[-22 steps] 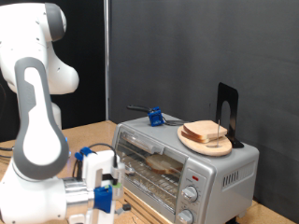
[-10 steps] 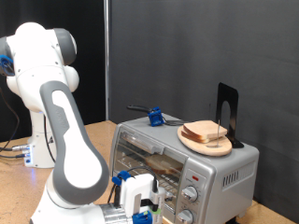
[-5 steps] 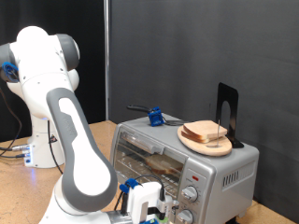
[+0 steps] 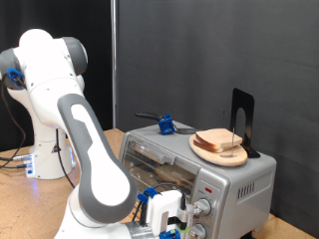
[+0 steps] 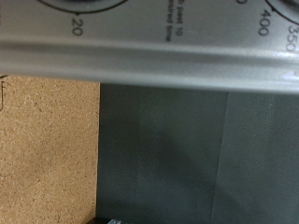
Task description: Make a piece of toast with the oven
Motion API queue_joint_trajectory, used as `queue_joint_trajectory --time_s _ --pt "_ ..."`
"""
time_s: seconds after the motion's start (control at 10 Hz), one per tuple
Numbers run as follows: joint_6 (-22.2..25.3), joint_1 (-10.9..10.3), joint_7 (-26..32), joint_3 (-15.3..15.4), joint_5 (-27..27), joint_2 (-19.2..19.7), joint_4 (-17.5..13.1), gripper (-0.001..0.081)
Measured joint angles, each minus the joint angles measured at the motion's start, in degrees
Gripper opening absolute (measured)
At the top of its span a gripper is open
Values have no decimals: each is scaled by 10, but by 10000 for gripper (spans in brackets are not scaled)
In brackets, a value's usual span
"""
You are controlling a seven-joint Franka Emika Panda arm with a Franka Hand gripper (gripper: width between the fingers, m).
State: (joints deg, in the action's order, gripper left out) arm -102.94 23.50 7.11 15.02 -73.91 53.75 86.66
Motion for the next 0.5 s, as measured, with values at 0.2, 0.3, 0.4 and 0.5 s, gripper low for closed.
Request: queue_joint_trajectory --time_s 0.2,0.3,0.4,0.5 --pt "0 0 0 0 0 0 0 809" --pt "0 0 0 0 -1 0 0 809" --pt "0 0 0 1 -2 0 0 797" --pt "0 0 0 4 -2 0 0 797"
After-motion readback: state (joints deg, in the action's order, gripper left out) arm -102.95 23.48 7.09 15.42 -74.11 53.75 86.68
